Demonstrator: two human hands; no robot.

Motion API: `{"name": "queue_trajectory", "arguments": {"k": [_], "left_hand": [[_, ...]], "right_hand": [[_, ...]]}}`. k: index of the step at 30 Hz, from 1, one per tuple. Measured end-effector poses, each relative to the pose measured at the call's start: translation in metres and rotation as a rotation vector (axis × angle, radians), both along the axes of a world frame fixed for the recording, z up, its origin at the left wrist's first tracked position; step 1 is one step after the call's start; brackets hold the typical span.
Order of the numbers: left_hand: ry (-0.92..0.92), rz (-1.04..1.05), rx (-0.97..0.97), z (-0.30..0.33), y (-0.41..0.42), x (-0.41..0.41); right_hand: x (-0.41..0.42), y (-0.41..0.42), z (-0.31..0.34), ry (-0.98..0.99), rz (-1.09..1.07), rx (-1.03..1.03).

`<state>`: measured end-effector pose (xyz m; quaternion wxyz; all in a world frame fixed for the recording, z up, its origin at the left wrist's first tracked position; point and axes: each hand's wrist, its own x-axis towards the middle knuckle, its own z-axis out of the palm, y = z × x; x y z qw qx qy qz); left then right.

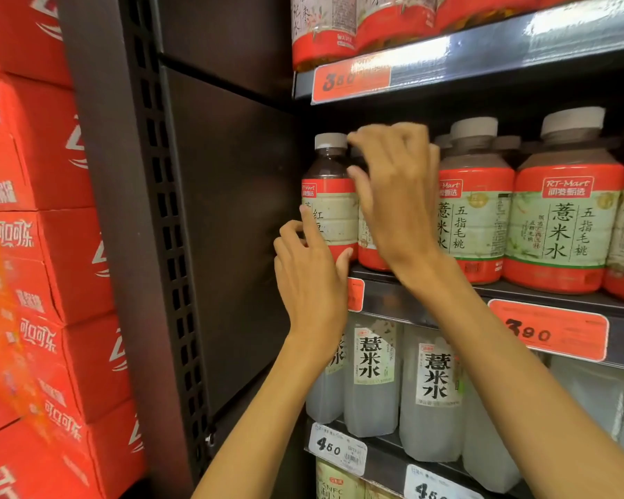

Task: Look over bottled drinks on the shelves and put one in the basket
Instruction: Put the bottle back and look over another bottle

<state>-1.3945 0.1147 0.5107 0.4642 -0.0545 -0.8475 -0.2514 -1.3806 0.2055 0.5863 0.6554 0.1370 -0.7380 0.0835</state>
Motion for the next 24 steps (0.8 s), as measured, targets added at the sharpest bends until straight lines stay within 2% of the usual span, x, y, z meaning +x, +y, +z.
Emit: {"name": "queue_trajectory", "arguments": {"k": [2, 5, 10, 15, 19, 21, 24], "left_hand": [[0.005, -0.012, 0.022, 0.0, 0.0, 0.002], [0.079, -0.045, 0.078, -0.001, 0.003, 0.011], [0.114, -0.204, 0.045, -0.004, 0.006, 0.016], [0.089, -0.331, 0.058, -0.007, 0.011, 0.017], [0.034, -0.465, 0.15, -0.01, 0.015, 0.021], [0.019, -0.537, 0.204, -0.011, 0.016, 0.024], [-0.004, -0.575, 0.243, -0.014, 0.015, 0.025]], "right_hand": [[0.001, 0.004, 0.005, -0.015, -0.139, -0.064], [-0.003, 0.008, 0.008, -0.187, -0.301, -0.041], [-0.002, 0.01, 0.007, -0.203, -0.282, -0.014], [0.01, 0.016, 0.006, -0.104, -0.021, -0.043], [0.02, 0.021, -0.001, -0.029, 0.366, -0.135], [0.023, 0.022, -0.001, -0.083, 0.528, -0.218], [0.029, 0.021, 0.002, -0.213, 0.584, -0.269]]}}
